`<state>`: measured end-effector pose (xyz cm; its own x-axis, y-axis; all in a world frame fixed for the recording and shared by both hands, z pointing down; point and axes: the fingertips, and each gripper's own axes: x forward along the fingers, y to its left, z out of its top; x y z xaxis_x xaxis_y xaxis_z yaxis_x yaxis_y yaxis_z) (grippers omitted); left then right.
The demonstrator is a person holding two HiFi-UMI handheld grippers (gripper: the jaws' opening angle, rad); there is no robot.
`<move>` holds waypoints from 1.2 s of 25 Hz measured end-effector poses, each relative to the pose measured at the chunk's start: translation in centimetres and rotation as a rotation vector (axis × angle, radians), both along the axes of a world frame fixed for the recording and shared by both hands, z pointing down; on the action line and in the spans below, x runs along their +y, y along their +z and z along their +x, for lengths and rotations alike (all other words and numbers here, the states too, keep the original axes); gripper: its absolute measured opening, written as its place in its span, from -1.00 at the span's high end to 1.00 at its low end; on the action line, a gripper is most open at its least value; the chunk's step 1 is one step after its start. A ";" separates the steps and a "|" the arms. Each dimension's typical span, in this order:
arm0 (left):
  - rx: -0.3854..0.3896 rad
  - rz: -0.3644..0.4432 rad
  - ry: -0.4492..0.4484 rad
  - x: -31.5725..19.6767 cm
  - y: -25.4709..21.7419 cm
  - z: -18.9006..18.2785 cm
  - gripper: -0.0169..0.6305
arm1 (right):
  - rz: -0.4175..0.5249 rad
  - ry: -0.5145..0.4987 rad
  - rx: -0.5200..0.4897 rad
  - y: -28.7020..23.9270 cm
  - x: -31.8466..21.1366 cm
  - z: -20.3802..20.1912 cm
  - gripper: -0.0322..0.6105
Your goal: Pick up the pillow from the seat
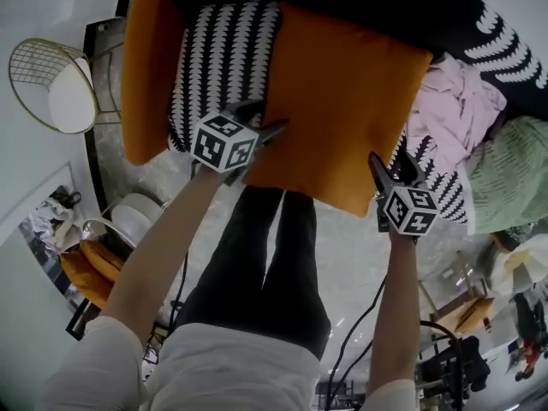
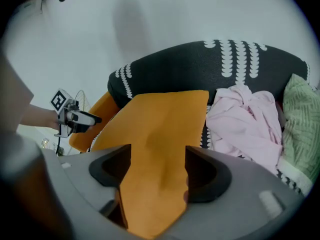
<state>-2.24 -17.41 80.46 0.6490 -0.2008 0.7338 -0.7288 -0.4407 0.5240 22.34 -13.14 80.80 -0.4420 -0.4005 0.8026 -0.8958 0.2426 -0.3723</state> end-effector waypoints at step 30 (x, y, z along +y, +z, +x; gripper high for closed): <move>0.212 -0.278 0.008 2.7 9.9 2.8 -0.01 | -0.225 0.002 -0.254 10.0 1.2 -0.7 -0.24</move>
